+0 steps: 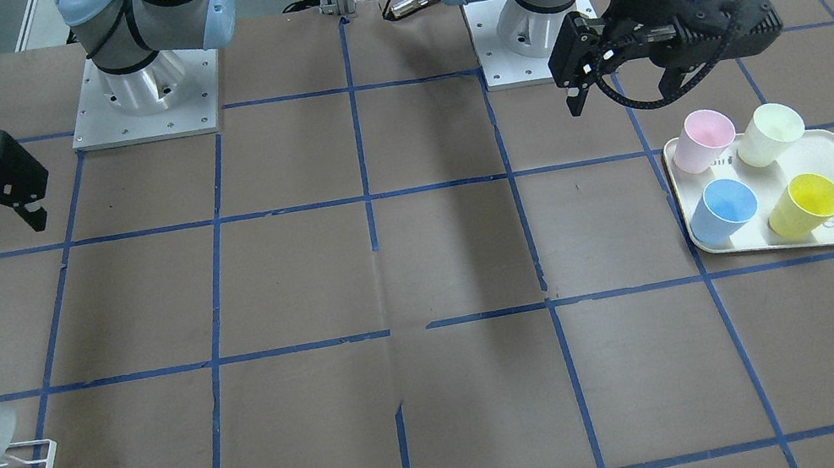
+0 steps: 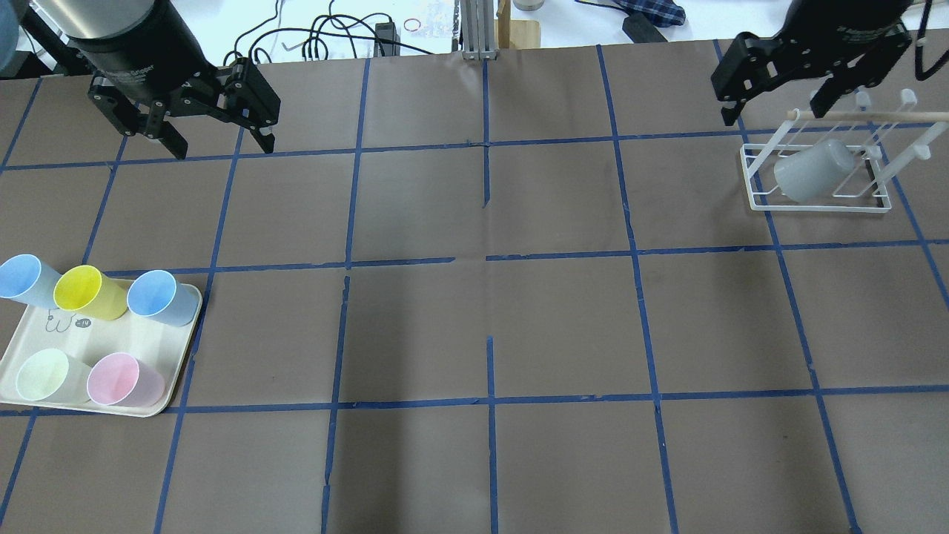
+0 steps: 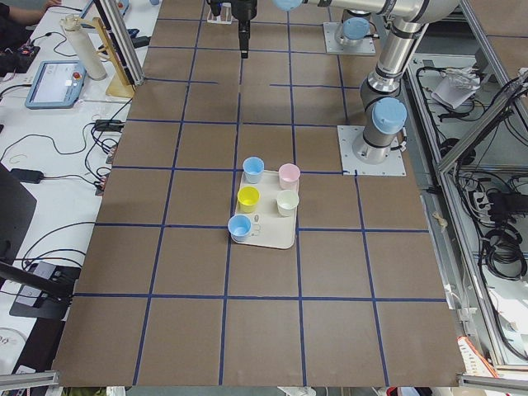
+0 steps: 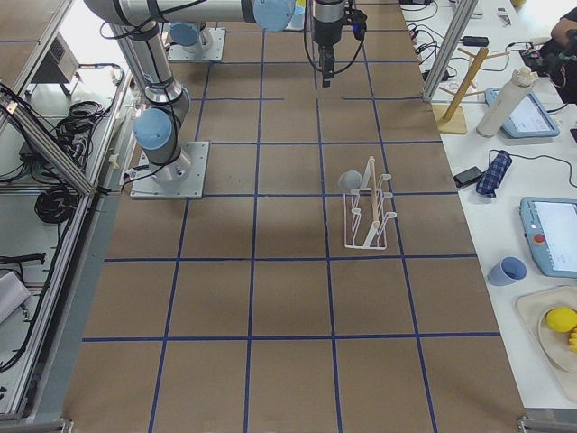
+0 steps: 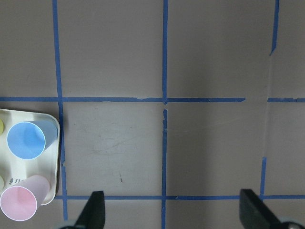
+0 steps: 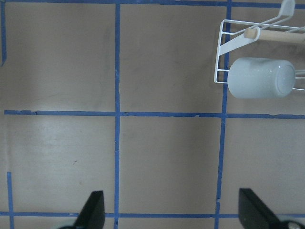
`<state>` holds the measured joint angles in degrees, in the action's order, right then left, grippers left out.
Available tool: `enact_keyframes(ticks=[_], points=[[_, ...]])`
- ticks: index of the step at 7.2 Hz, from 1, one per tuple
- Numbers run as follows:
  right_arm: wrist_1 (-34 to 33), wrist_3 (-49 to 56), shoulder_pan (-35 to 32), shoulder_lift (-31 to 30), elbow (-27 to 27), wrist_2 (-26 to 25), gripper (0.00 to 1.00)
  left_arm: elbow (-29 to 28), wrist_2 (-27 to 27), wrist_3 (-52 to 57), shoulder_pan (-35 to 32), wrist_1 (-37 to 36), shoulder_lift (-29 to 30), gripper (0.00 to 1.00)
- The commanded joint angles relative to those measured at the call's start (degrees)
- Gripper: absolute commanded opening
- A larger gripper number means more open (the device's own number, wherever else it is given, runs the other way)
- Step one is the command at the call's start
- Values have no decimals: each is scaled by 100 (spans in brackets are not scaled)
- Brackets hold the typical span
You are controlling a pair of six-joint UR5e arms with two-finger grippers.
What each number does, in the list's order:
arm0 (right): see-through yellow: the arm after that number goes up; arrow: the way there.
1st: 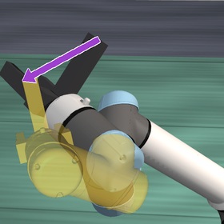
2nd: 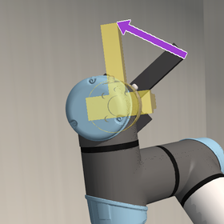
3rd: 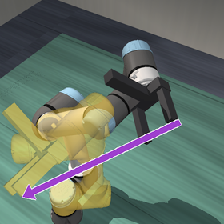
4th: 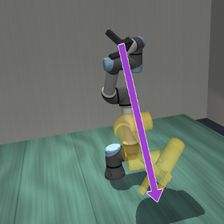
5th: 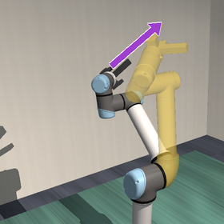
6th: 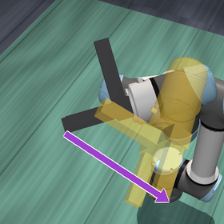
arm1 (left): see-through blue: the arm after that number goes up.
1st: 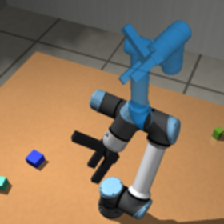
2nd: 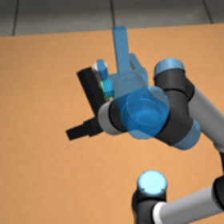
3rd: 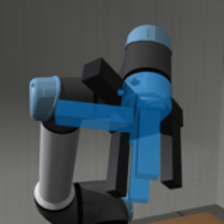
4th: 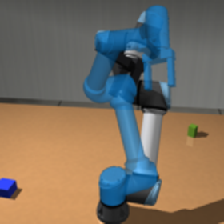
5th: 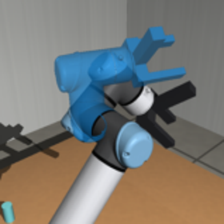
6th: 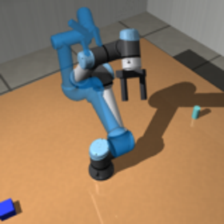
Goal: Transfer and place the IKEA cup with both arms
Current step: 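Move the right gripper down toward the white cup on the wire rack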
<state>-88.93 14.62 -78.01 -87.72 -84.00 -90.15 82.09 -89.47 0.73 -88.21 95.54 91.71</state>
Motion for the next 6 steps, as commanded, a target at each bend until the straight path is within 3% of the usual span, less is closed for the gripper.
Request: enact_keyframes(ticks=[1, 3, 6], points=[[-45, 1475, 767, 228, -38, 41, 100, 18, -9, 15, 14, -1, -13, 100], [-482, 2942, 1269, 614, -55, 59, 100, 35, 0, -2, -3, -1, -13, 100], [-1395, 3764, 1385, 1019, -431, 321, 100, 44, 9, -2, 102, 8, -22, 100]])
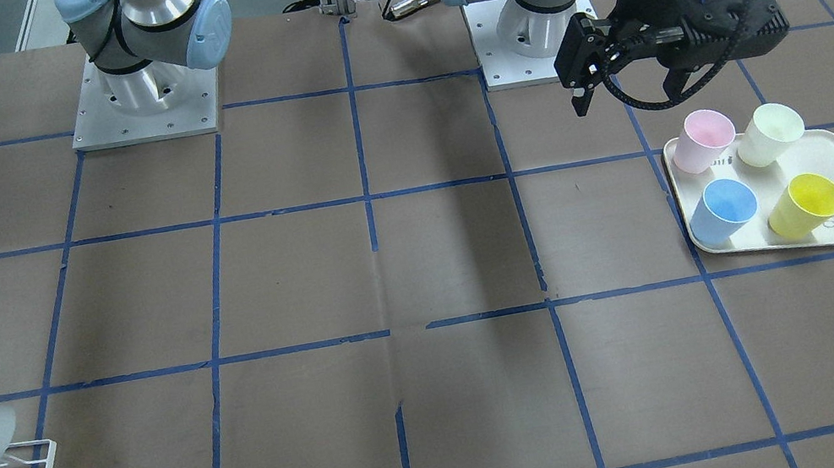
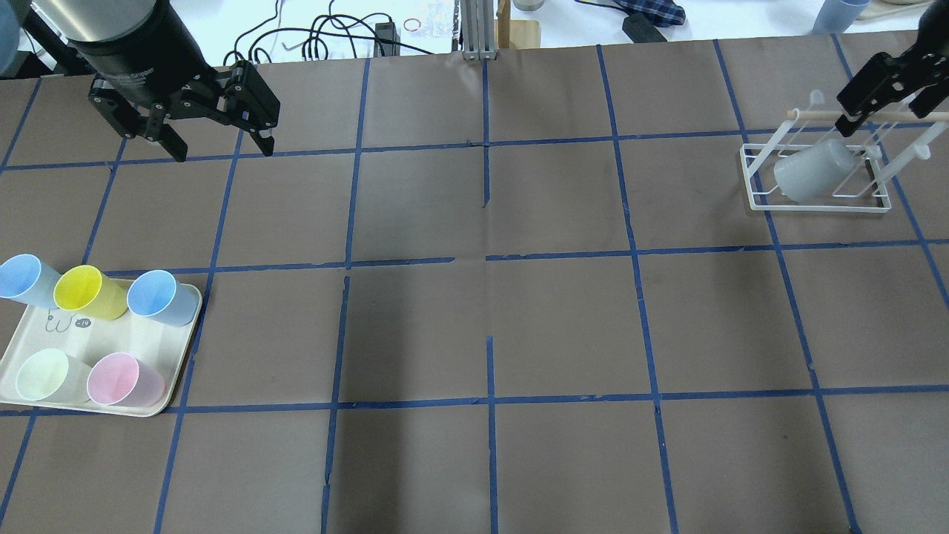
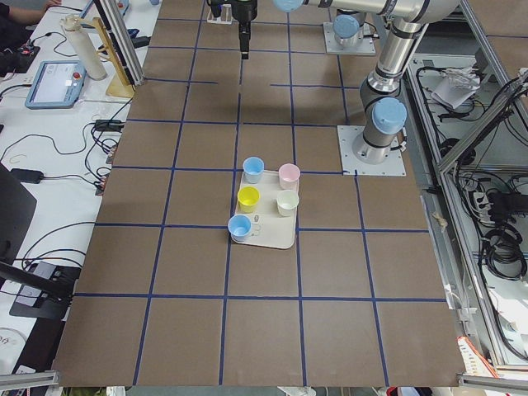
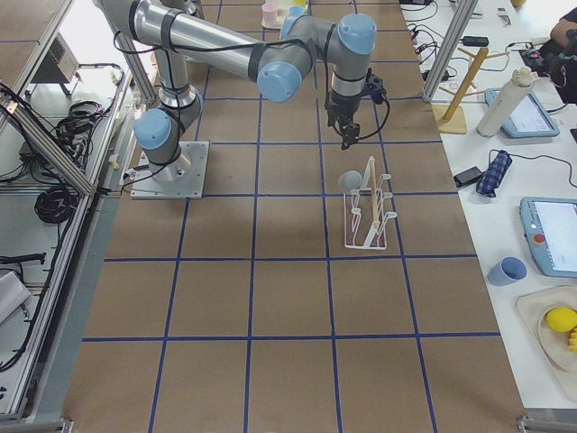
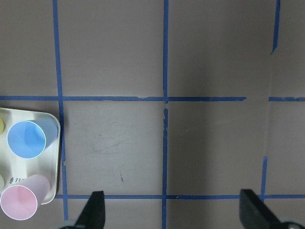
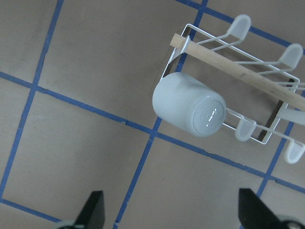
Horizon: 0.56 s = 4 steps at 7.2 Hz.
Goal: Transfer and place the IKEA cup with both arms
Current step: 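Close the right gripper around the white cup on the rack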
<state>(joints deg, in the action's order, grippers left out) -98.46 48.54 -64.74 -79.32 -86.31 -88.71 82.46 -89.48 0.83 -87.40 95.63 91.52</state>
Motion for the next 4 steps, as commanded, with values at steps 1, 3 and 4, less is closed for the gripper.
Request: enact_keyframes(ticks=[1, 3, 4], points=[[-750, 410, 214, 267, -385, 266, 100, -1, 0, 14, 38, -1, -3, 100], [-1112, 751, 286, 557, -501, 539, 100, -1, 9, -12, 30, 0, 5, 100], [-1227, 771, 286, 671, -501, 539, 100, -10, 0, 14, 56, -1, -3, 100]])
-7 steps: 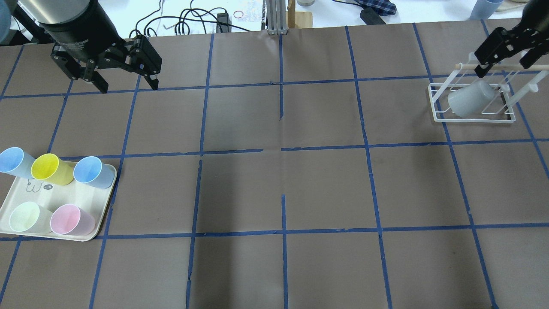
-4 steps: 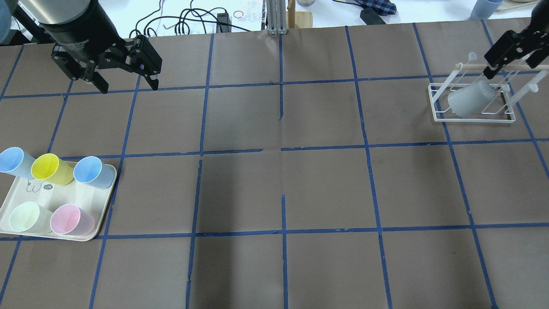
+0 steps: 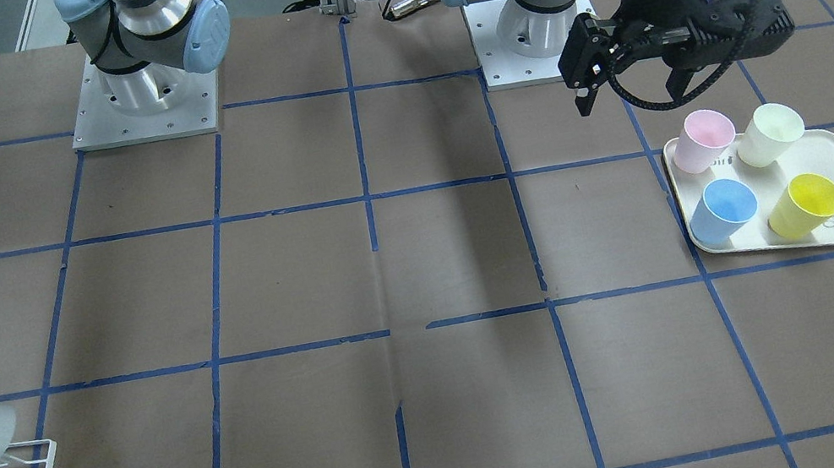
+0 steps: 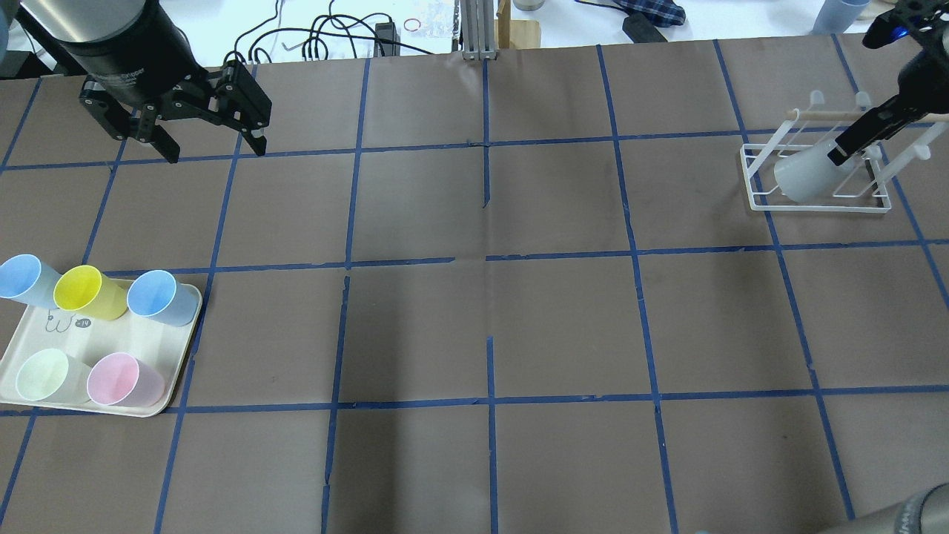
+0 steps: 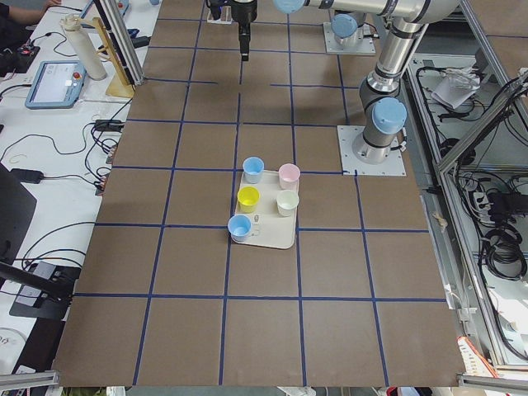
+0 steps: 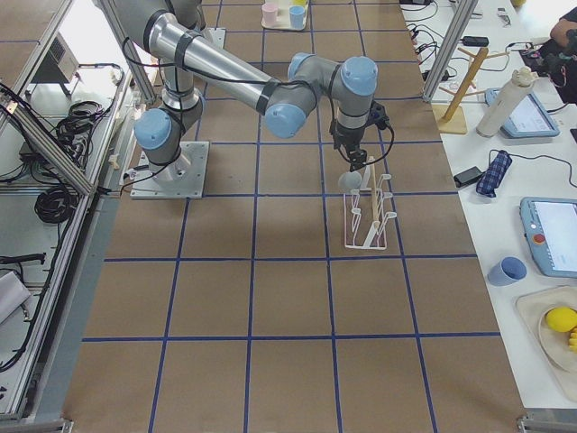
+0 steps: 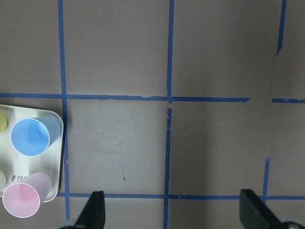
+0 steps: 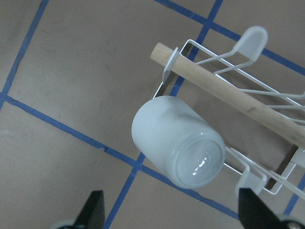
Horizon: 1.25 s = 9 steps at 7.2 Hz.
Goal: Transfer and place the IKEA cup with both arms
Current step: 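Close the right gripper around the white cup on the rack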
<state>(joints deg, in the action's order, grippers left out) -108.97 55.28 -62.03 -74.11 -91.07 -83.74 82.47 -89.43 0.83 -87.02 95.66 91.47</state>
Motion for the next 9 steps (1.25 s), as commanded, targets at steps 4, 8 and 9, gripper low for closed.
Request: enact_keyframes(ticks=[4, 8, 9], points=[[-634, 210, 15, 502, -25, 200, 100, 15, 5, -12, -8, -4, -24, 100], [-643, 237, -2, 643, -25, 209, 99, -3, -4, 5, 18, -4, -15, 100], [-643, 237, -2, 678, -25, 209, 98, 6, 5, 14, 9, -4, -24, 100]])
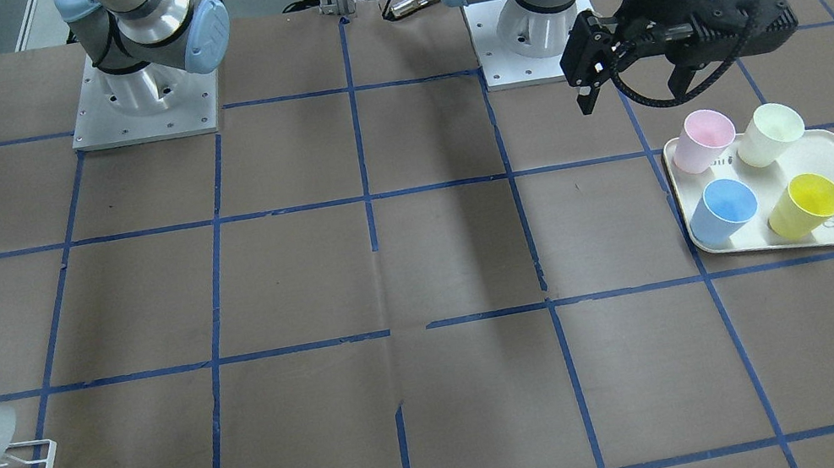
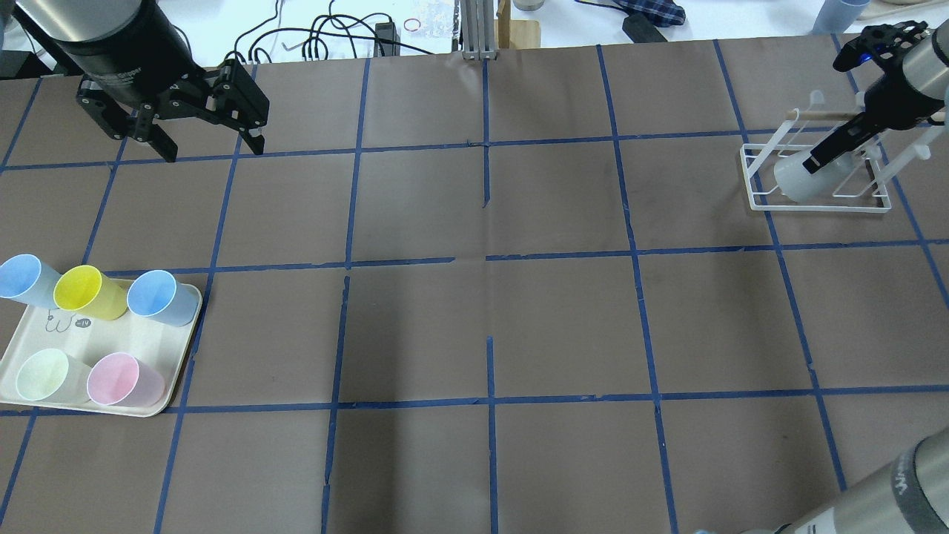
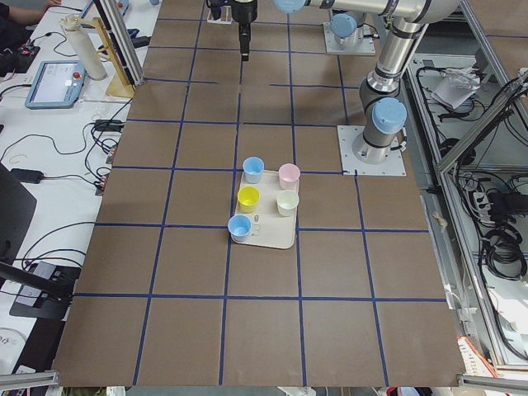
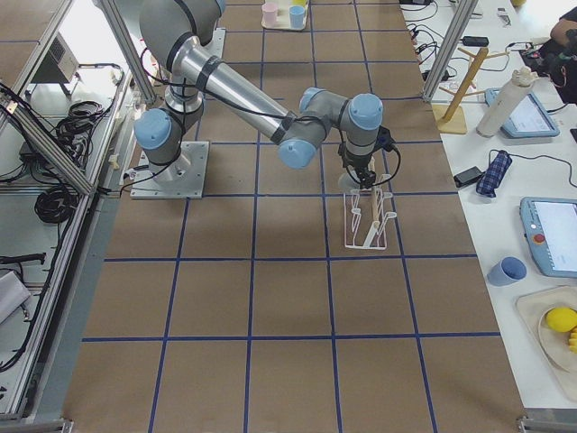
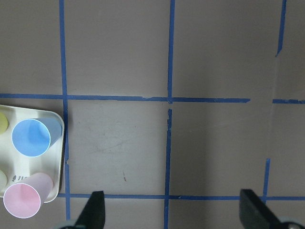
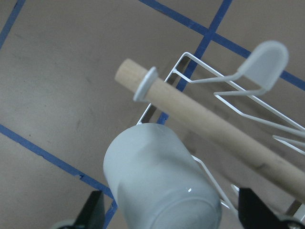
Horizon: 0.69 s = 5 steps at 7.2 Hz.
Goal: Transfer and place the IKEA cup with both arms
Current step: 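Close the right gripper around the white cup on the rack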
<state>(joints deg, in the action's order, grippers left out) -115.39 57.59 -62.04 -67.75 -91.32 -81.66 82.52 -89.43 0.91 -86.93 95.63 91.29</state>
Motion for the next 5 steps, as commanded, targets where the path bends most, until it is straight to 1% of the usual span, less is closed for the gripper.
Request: enact_keyframes(ticks=[1, 3, 4, 5], points=[[-18, -2, -1, 52, 0, 1, 96, 0, 5, 6, -9, 0, -6, 100], [-45, -11, -18, 87, 0, 10, 87, 0, 5, -3, 0, 0, -6, 100], [-45, -2, -18, 78, 0, 1, 79, 0, 5, -3, 0, 0, -6, 100], [-45, 7, -18, 78, 0, 1, 66, 0, 5, 5, -9, 0, -6, 100]])
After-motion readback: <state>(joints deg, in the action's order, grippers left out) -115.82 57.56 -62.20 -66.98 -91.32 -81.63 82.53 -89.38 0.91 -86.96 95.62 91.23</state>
